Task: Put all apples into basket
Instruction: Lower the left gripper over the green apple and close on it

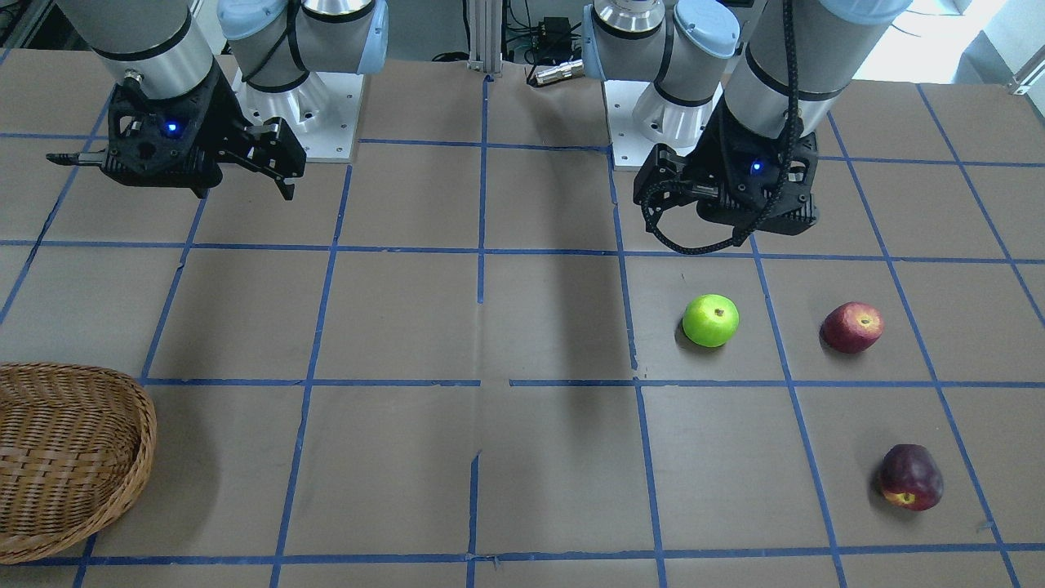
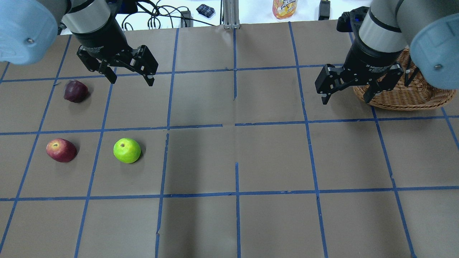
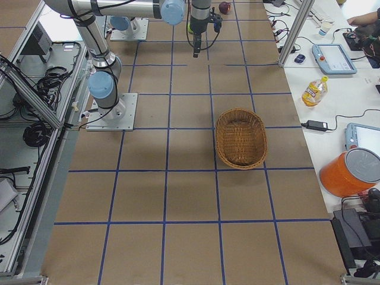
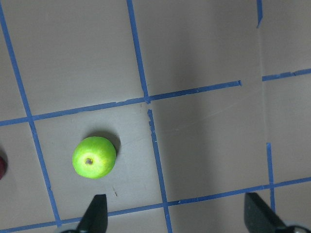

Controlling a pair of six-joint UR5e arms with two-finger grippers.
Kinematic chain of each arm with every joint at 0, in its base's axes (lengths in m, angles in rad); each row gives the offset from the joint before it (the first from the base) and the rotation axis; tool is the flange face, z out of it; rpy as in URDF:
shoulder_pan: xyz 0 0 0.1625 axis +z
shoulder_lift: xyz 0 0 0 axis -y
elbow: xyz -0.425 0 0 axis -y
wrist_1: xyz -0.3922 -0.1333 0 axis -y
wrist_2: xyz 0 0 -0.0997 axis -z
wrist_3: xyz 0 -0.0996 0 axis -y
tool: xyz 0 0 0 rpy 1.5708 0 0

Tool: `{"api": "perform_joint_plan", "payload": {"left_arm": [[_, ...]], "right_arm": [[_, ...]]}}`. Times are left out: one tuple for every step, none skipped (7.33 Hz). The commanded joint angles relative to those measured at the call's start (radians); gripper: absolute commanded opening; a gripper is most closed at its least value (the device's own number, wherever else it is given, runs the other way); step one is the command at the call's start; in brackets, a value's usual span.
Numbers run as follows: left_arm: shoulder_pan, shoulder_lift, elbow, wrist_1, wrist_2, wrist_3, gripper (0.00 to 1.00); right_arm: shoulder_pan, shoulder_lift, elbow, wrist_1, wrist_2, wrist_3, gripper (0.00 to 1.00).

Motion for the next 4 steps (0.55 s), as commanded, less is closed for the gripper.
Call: {"api": "perform_joint_plan", "payload": {"left_arm": [[0.000,0.008,-0.014,0.000,-0.002,0.001,1.00],[0.003,0.008,-0.018,0.002,-0.003,0.002,1.00],[0.013,-0.008,-0.022,0.009,0.002,0.019,1.00],[0.053,-0.013,-0.039,0.019,0.017,0.054,1.00]], "right_arm": [[0.000,0.000,-0.005,0.002,-0.003,-0.001,1.00],[0.000,-0.001,-0.005,0.002,-0.003,-0.001,1.00],[0.000,-0.001,-0.005,0.002,-0.001,-0.001,1.00],[0.000,-0.001,-0.005,0.004,-0.003,-0.001,1.00]]}}
